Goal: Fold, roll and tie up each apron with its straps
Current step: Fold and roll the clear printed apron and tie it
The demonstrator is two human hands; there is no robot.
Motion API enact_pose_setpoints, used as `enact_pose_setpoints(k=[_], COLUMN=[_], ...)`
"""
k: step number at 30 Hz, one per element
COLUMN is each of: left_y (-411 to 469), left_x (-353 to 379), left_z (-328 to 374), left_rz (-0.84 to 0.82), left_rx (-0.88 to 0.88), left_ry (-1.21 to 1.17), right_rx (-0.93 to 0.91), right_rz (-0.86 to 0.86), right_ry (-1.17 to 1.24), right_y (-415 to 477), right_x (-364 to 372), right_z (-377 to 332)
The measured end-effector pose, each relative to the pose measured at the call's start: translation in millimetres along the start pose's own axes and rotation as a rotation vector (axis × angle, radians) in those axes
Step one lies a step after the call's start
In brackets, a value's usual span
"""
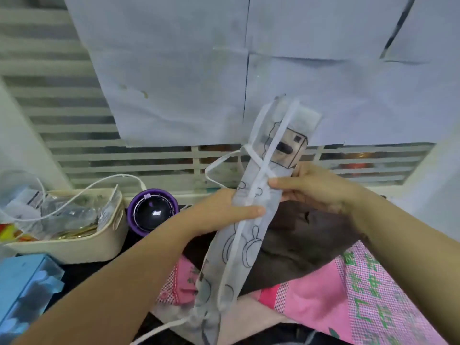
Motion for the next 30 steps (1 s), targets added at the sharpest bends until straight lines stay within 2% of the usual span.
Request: enact_pose_setpoints(k=[4,8,13,17,20,23,25,27,30], left_y=[10.0,16.1,24.2,21.9,22.9,24.5,18.9,15.1,10.8], left_x=[-21.2,-28.9,-27.7,-35.4,-40.3,-40.3,-34.1,-28.8,-24.8], left_z=[51.4,80.5,97.6,109.9,118.3,111.3,102.6,92.3,86.4], left_rz=[0.014,-0.055,0.164,0.217,0.18,0.01,-0.13,-0.199,-0.178], left_rx=[0.2,0.245,0.34,0.409,0.392,0.258,0.154,0.112,0.092], left_ry=[-0.069,-0.198,-0.178,-0.172,-0.221,-0.46,-0.545,-0.59,-0.649], right_rx=[-0.061,-0.121,-0.246,-0.282,-0.359,-0.414,-0.448,-0.481,-0.569], right_rz=[-0.057,-0.078,0.065,0.017,0.078,0.134,0.194,0.252,0.3], right_ry=[-0.063,-0.011,0.004,-0.026,-0.024,-0.077,-0.19,-0.392,-0.739], right_y=[-7.9,-11.3,-11.6,-10.2,-6.0,-4.8,-7.3,-11.7,-15.5], right_x=[-17.2,-23.3,-28.0,-20.4,-21.0,-28.9,-35.8,-42.6,-45.6], right_z=[-57.9,-90.7,-101.2,-95.1,-102.2,-110.8,-114.6,-116.1,-112.5])
Point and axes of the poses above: each hand's wrist, its own y-axis towards the middle knuckle, its own x-axis out of the palm, z = x × y, the point moved 2 cm from there along y, towards the middle knuckle, and after that the axes turned 8 degrees about -z, right-handed, at the moved point
